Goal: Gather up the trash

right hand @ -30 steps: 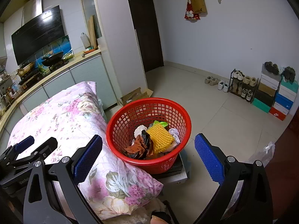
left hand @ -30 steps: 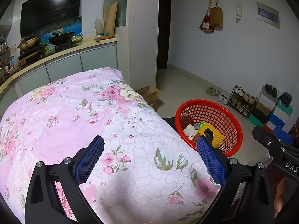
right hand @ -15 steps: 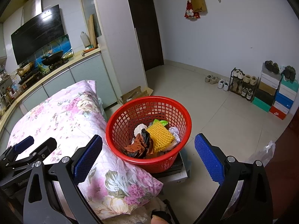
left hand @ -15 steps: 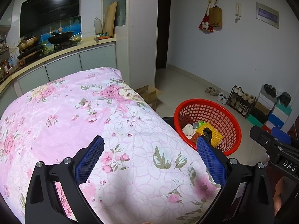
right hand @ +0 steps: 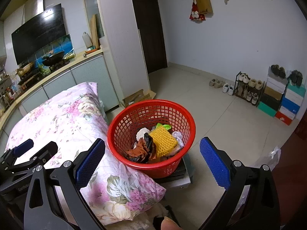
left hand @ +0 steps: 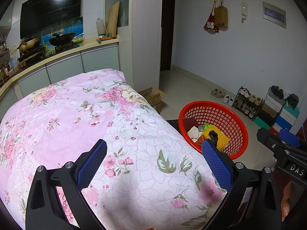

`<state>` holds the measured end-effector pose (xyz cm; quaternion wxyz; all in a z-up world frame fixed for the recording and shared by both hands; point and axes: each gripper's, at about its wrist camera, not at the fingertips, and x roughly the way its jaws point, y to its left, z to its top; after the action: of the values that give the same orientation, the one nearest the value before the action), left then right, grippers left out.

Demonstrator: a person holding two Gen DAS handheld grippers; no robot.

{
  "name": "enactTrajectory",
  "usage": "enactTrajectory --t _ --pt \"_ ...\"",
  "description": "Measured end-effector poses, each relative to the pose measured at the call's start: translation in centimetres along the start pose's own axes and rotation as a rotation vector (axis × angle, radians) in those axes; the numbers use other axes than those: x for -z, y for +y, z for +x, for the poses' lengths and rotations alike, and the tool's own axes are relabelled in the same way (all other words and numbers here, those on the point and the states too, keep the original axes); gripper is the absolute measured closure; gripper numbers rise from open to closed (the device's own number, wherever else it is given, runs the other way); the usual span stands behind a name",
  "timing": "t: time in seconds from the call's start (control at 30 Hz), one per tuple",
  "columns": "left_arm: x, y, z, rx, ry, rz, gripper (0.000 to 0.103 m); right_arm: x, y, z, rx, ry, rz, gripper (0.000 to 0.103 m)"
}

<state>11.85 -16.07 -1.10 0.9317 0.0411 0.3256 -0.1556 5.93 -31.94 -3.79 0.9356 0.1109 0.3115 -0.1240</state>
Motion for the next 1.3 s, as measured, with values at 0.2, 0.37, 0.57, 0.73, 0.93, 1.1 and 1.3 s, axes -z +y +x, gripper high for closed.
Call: enactTrajectory --t 0.2,0.37,0.57,0.73,0.93,1.1,1.3 --pt "0.02 0.00 0.02 -0.001 0.000 0.002 0.007 0.11 0.19 -0.09 0.003 0.000 -0.003 0.007" --pt "0.07 0.00 0.03 0.001 0.000 0.001 0.007 0.13 0.36 -0.04 -0.001 0.005 0.003 0.007" --pt "0.19 -0.07 0.28 0.004 0.008 0.004 0.007 0.15 0.44 0.07 -0.006 0.011 0.009 0.007" --pt "0.23 -0.09 0.46 0.012 0.010 0.001 0.007 0.09 0.27 0.14 -0.009 0.016 0.013 0.007" --pt "0.29 -0.31 0.42 0.033 0.005 0.008 0.007 0.06 0.27 0.24 -0.007 0.018 0.016 0.007" --pt "0.33 -0.38 0.34 0.038 -0.001 0.006 0.007 0.24 0.16 0.49 -0.007 0.027 0.024 0.007" --pt "0.21 -0.26 0.19 0.027 -0.005 0.006 0.007 0.15 -0.05 0.65 -0.009 0.031 0.027 0.007"
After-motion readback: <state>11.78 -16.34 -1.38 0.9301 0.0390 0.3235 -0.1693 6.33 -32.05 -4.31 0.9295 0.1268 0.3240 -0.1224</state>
